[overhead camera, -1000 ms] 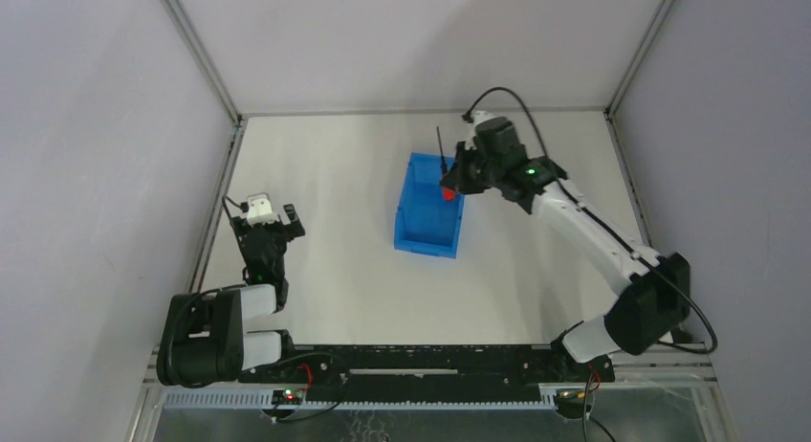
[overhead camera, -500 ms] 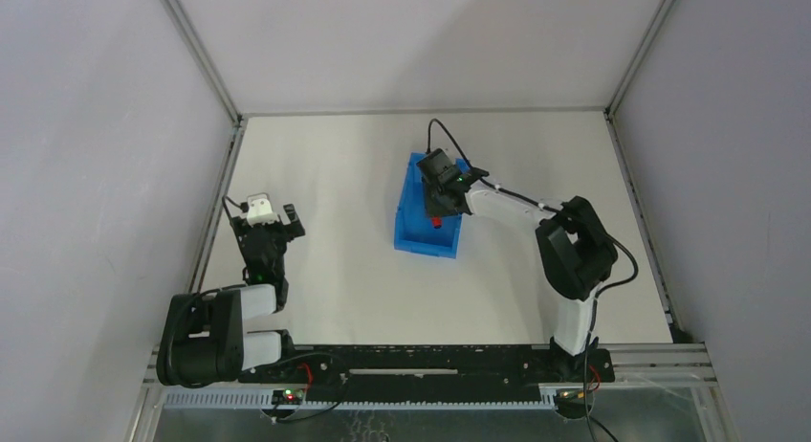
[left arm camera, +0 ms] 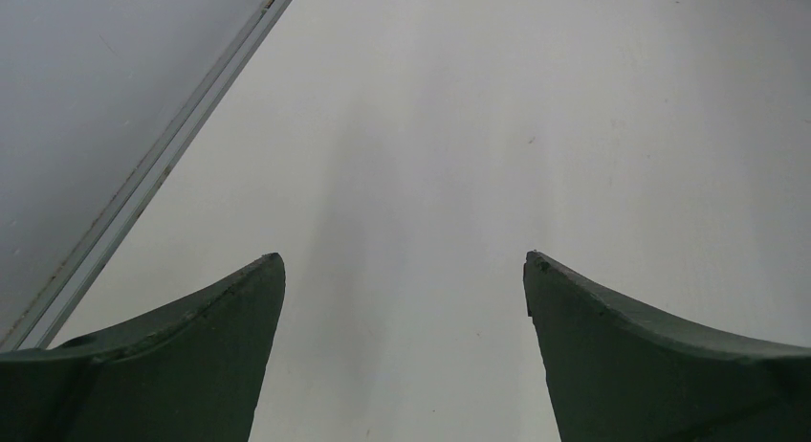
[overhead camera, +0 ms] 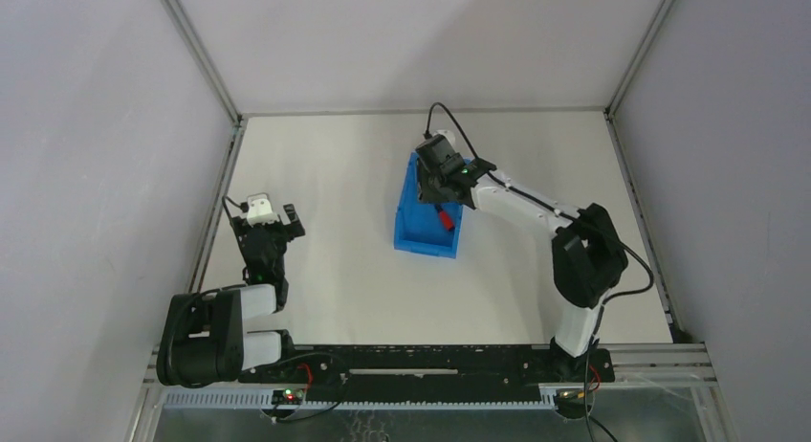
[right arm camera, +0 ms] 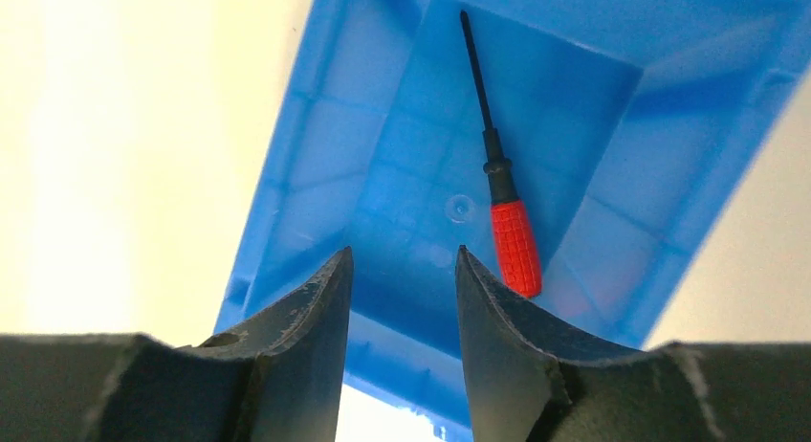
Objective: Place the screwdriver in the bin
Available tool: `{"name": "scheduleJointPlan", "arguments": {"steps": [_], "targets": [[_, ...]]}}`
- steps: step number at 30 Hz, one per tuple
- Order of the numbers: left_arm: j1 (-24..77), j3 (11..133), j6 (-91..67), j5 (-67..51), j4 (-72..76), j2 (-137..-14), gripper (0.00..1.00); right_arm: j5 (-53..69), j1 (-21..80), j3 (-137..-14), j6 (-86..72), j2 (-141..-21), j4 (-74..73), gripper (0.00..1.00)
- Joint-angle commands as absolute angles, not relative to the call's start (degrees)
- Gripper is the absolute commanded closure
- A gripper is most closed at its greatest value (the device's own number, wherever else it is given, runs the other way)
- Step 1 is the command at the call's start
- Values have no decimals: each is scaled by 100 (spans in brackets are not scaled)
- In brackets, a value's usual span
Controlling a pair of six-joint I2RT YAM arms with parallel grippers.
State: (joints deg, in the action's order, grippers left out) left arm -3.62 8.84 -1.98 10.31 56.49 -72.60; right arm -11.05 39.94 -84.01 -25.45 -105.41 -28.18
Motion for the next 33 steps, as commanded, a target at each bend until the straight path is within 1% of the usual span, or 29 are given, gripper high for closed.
{"name": "scheduleJointPlan", "arguments": {"steps": [1,5,9,10,12,14,15,16,20,23,30,33], "targets": [[-335,1107,-158,1047,6021,-7207,0,-1453,4046,-8666,-2479,-9735,-3019,48],[-335,1109,-158,1049,6026,-7207,0,-1923,3799,-8595,-2381,-9263,-3492,39],[-334,1109,-158,1055,6023,-7207,0,-2119,3143,-8150,-2149,-8631,-3702,30],[-340,1109,-158,1055,6023,-7207,0,-2079,2924,-8052,-2067,-8476,-3751,27],[-335,1107,-158,1054,6023,-7206,0,-1966,2456,-7871,-1794,-8196,-3747,16],[-340,1114,-156,1055,6029,-7207,0,-1888,1999,-7732,-1488,-7958,-3719,8],[-335,1108,-158,1051,6026,-7207,0,-1870,1786,-7677,-1387,-7868,-3708,2],[-336,1108,-158,1053,6021,-7207,0,-1845,1584,-7635,-1308,-7760,-3710,1],[-334,1108,-158,1048,6023,-7207,0,-1680,797,-7484,-1012,-7543,-3694,0],[-335,1110,-158,1049,6023,-7207,0,-1532,436,-7425,-903,-7441,-3680,0],[-336,1112,-157,1048,6022,-7207,0,-1196,93,-7172,-635,-7370,-3341,0],[-334,1109,-158,1050,6021,-7207,0,-1282,74,-7172,-587,-7445,-3387,0]]}}
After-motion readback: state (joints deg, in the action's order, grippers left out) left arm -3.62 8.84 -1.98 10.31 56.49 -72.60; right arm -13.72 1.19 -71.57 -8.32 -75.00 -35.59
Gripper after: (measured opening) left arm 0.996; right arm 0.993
